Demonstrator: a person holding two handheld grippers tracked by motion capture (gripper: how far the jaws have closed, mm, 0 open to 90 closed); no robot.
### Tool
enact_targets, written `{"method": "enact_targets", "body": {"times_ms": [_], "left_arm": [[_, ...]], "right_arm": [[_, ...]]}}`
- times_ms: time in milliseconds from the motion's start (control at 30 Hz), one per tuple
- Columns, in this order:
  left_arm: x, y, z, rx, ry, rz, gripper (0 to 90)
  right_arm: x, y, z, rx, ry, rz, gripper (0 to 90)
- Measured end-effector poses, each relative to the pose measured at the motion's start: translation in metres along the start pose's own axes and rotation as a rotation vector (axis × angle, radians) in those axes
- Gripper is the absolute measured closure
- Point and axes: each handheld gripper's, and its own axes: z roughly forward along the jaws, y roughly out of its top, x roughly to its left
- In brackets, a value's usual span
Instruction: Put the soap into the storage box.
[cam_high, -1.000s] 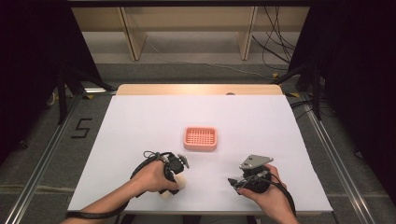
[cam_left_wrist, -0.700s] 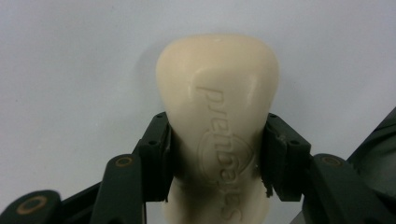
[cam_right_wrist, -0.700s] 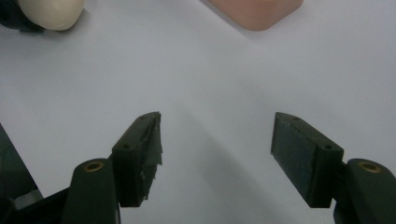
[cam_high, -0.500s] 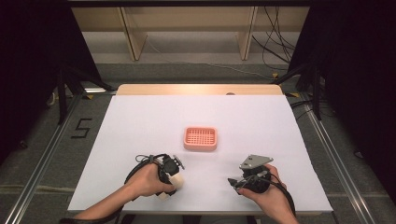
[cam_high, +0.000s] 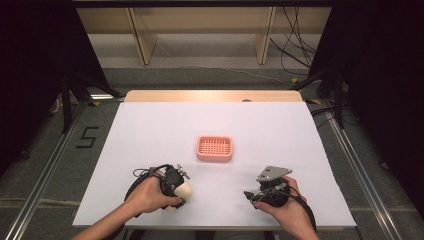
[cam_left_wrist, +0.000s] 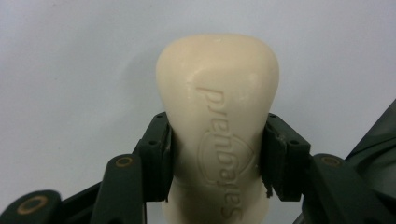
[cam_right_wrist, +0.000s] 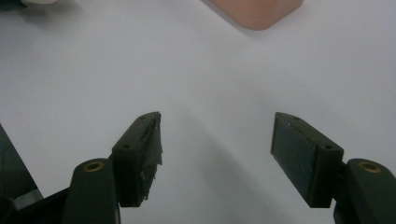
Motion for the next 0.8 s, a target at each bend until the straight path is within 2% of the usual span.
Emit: {"method": "enact_targets", "body": {"times_ms": [100, 267, 300, 433, 567, 600, 633, 667, 800], "left_arm": [[0.0011, -0.0016, -0.0037, -0.016, -0.002, 0.008, 49.6], [0.0003, -0.0026, -0.0066, -0.054, -0.001, -0.009, 49.6], [0.0016, -0.0027, -0.0079, -0.051, 0.0, 0.004, 49.6], [0.0011, -0.0036, -0.008, -0.086, -0.003, -0.024, 49.6], [0.0029, -0.0042, -0.0084, -0.099, 0.001, -0.013, 49.6], [0.0018, -0.0046, -0.0068, -0.135, 0.003, -0.044, 49.6], [0.0027, -0.0048, -0.008, -0.128, -0.001, -0.031, 49.6], [0.0018, -0.005, -0.0076, -0.145, -0.001, -0.045, 49.6], [0.003, -0.005, -0.0099, -0.16, 0.006, -0.044, 49.6]], "right_arm": [[-0.0001, 0.0001, -0.0003, 0.004, 0.001, -0.001, 34.2], [-0.0002, 0.0, -0.0006, 0.004, 0.002, -0.002, 34.2], [-0.0003, -0.0001, -0.0006, 0.004, 0.002, -0.002, 34.2], [-0.0003, -0.0002, -0.0005, 0.001, 0.002, -0.001, 34.2], [-0.0003, -0.0003, -0.0004, 0.001, 0.002, -0.001, 34.2], [-0.0004, -0.0003, -0.0003, 0.0, 0.004, -0.002, 34.2], [-0.0004, -0.0003, -0.0003, 0.0, 0.003, -0.002, 34.2], [-0.0003, -0.0003, -0.0004, 0.001, 0.003, -0.001, 34.2], [-0.0002, -0.0002, -0.0006, 0.0, 0.0, 0.0, 34.2]]}}
